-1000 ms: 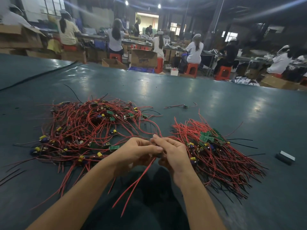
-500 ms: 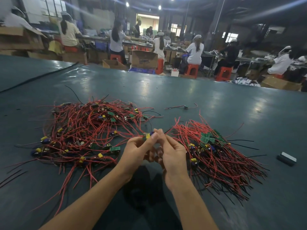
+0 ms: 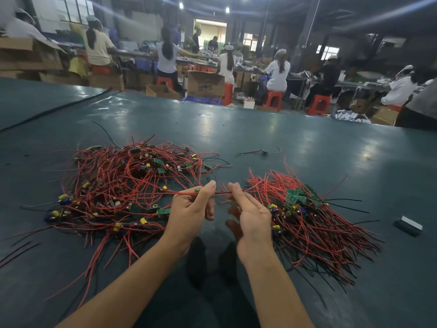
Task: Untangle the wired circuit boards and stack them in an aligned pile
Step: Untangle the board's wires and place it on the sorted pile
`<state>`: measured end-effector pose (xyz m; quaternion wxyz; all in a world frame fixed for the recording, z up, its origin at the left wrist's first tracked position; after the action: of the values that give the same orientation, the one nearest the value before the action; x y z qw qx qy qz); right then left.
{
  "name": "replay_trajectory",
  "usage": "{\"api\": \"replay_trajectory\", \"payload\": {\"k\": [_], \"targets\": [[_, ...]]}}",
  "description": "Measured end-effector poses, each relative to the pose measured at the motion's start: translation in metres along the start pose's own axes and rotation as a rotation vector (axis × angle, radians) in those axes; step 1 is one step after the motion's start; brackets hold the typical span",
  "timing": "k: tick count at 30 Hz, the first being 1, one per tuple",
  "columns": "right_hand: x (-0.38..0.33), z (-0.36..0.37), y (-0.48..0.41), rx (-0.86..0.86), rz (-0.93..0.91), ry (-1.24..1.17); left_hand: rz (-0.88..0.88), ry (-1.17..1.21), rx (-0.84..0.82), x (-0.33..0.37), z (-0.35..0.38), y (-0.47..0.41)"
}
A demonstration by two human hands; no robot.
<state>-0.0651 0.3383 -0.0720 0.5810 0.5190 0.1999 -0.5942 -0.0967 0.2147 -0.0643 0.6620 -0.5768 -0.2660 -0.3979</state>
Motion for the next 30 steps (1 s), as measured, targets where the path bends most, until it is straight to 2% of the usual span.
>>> {"api": "replay_trajectory", "payload": {"k": [4, 7, 22, 27, 30], "targets": [[-0.009, -0.017, -0.005, 0.073, 0.033, -0.098, 0.002, 0.012, 0.017, 0.001, -0.001, -0.001], [-0.018, -0.028, -0.005, 0.127, -0.033, -0.144, 0.016, 0.01, 0.002, 0.003, -0.001, -0.002], [-0.024, -0.036, 0.001, 0.198, -0.182, -0.403, 0.021, -0.018, -0.113, 0.009, 0.01, 0.002], [-0.024, -0.034, 0.001, 0.195, -0.229, -0.338, 0.028, -0.026, -0.114, 0.009, 0.01, 0.002], [-0.018, -0.017, 0.003, 0.098, -0.148, -0.205, 0.016, 0.013, -0.073, 0.005, 0.005, 0.0]]}}
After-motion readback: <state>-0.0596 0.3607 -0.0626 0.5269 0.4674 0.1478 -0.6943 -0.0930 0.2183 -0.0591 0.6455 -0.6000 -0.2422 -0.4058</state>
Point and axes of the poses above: each hand's wrist, its own y-axis away from the middle knuckle, its own z-axis out of the palm, x = y × z, the point moved 6 cm from there along -y, towards the middle knuckle, and after that the axes turned 15 degrees about z, right-handed, at the moved point
